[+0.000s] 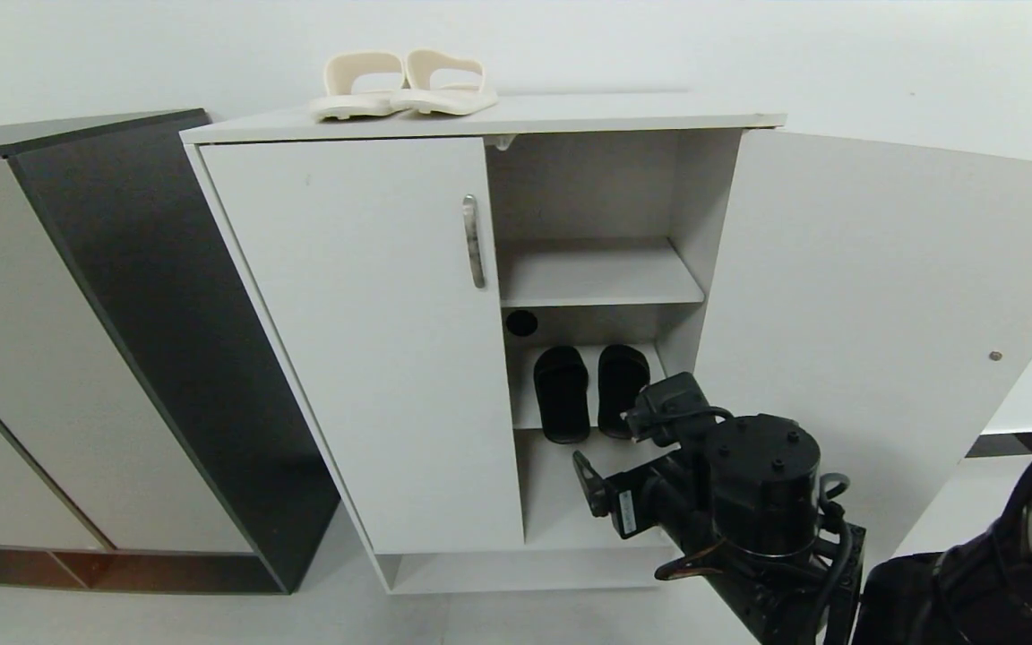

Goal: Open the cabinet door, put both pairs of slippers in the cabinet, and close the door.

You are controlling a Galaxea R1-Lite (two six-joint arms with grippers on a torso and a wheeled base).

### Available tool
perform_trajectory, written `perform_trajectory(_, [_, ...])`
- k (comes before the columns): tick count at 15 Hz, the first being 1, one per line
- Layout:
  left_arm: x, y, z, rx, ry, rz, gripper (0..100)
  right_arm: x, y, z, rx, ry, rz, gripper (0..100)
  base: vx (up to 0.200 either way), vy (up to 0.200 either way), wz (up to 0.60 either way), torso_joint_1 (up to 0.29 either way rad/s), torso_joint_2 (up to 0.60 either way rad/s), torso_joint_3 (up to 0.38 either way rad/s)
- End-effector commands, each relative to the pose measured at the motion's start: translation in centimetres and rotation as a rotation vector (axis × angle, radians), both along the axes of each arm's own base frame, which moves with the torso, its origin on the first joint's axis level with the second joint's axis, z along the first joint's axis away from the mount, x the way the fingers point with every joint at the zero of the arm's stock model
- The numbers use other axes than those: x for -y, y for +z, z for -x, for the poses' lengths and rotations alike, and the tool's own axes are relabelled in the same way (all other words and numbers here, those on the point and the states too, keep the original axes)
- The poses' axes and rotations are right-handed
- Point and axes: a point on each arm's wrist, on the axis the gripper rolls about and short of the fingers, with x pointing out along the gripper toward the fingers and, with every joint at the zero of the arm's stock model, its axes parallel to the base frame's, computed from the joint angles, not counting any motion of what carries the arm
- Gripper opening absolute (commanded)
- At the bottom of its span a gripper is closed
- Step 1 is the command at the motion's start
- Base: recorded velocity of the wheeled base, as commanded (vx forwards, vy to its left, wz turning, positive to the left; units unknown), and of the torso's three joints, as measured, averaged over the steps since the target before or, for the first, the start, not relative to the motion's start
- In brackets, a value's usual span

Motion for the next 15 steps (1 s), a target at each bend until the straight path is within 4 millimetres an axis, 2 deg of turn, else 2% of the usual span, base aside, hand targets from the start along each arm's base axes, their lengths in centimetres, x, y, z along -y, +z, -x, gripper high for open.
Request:
perform_trajectory(1, [0.0, 0.0, -0.01, -0.002, 0.0, 0.0, 0, -0.01, 0.12, 0.01, 0.006, -0.003, -0.006, 100, 0.0, 0.2, 0.0, 0.002, 0.0, 0.002])
perform_trajectory(15, [0.0, 0.0, -0.01, -0.002, 0.0, -0.002, 0, 0.75, -0.52, 0.12, 0.017, -0.001, 0.012, 100, 0.0, 0.2, 0.0, 0.004, 0.0, 0.001])
